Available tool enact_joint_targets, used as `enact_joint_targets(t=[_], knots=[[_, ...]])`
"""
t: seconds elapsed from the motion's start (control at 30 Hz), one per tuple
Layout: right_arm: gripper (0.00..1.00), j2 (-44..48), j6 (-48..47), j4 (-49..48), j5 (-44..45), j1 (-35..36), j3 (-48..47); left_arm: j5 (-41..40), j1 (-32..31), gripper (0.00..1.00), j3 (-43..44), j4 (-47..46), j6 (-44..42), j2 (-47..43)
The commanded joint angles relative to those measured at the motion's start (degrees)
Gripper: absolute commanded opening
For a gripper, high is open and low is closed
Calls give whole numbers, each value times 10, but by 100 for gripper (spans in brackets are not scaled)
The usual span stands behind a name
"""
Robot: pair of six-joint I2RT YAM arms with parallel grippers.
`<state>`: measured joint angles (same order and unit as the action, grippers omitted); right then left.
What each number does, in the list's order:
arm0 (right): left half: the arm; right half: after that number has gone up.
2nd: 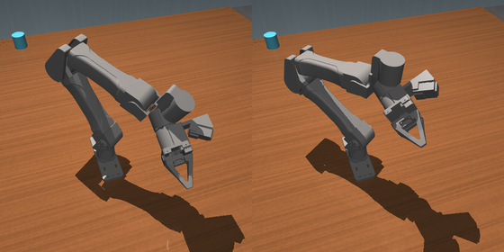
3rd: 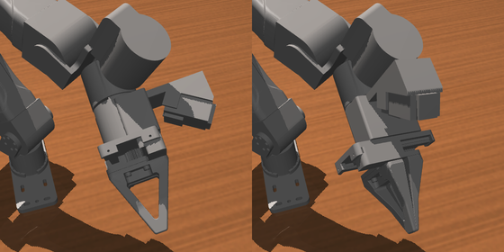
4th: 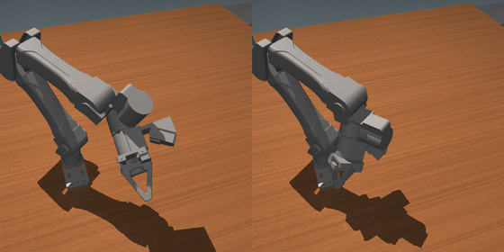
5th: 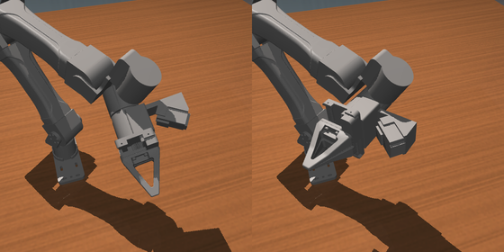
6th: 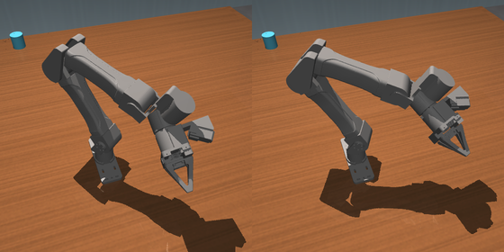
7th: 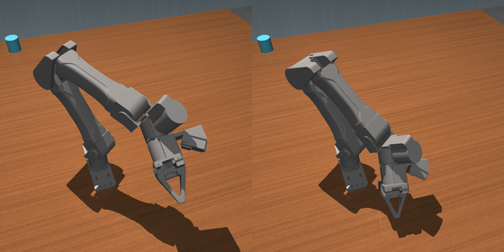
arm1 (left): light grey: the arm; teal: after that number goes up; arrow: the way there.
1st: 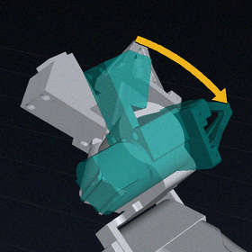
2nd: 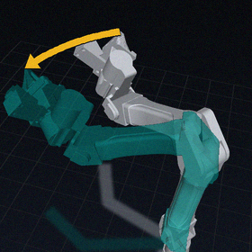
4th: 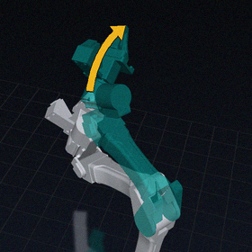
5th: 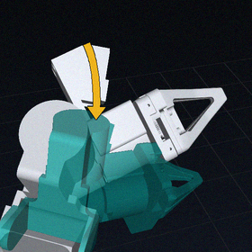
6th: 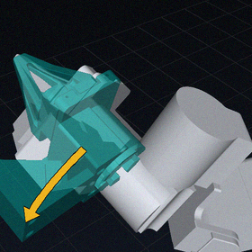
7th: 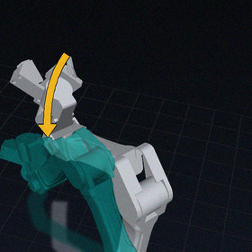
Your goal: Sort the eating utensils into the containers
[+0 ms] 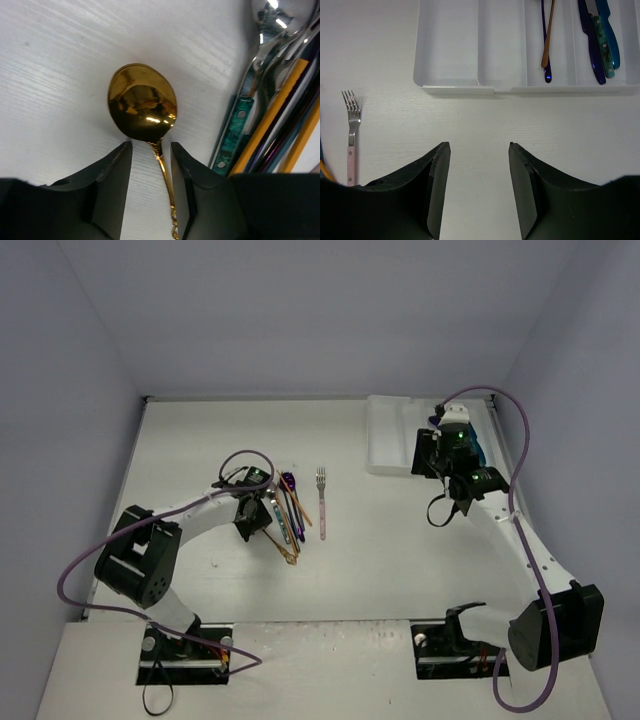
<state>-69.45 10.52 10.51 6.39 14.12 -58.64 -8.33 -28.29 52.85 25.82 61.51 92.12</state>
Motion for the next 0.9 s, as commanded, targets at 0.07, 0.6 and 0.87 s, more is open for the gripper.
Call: enact_joint_targets(t=[0.07,0.6,0.87], knots=[[48,24,10,-27,-10,11,0,-20,-19,27,26,20,28,36],[48,28,25,-26,-84,51,-2,-39,-22,0,35,72,-48,51],[50,2,73,-55,-154,181,-19,-12,-9,0,100,42,-145,-22]])
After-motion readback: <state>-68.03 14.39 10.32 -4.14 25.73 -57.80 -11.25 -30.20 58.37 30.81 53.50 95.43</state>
